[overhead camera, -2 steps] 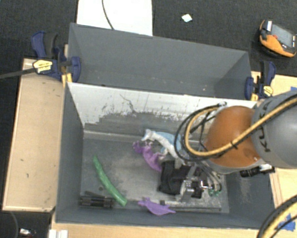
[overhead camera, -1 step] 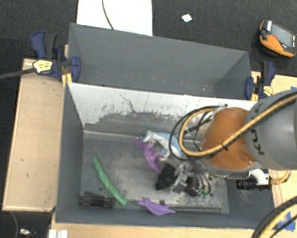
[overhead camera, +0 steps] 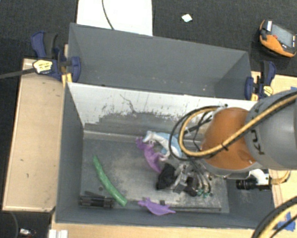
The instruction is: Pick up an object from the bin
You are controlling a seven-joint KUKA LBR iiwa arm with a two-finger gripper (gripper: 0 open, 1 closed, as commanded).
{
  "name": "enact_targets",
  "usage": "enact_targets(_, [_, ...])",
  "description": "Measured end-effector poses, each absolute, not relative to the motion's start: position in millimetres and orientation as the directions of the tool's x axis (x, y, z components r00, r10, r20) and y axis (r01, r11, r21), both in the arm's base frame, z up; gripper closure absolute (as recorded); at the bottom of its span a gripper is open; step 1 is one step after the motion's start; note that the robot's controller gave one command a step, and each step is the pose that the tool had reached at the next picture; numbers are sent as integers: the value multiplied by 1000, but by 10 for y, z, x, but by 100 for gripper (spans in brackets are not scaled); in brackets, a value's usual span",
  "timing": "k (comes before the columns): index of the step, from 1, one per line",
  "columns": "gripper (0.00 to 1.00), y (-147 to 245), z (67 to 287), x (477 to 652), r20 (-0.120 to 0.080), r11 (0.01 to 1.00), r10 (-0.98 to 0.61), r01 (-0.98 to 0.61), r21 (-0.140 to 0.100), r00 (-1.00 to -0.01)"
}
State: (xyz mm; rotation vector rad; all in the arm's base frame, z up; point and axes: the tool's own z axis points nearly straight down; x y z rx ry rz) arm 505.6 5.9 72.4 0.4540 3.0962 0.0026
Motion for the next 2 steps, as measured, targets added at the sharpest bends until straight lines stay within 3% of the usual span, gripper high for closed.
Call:
enact_targets(1, [100, 58, 841, 5053, -12, 958, 288, 288, 4, -958])
enact_targets(2, [100, 58, 1317, 5035, -5, 958, 287, 287, 2, -958])
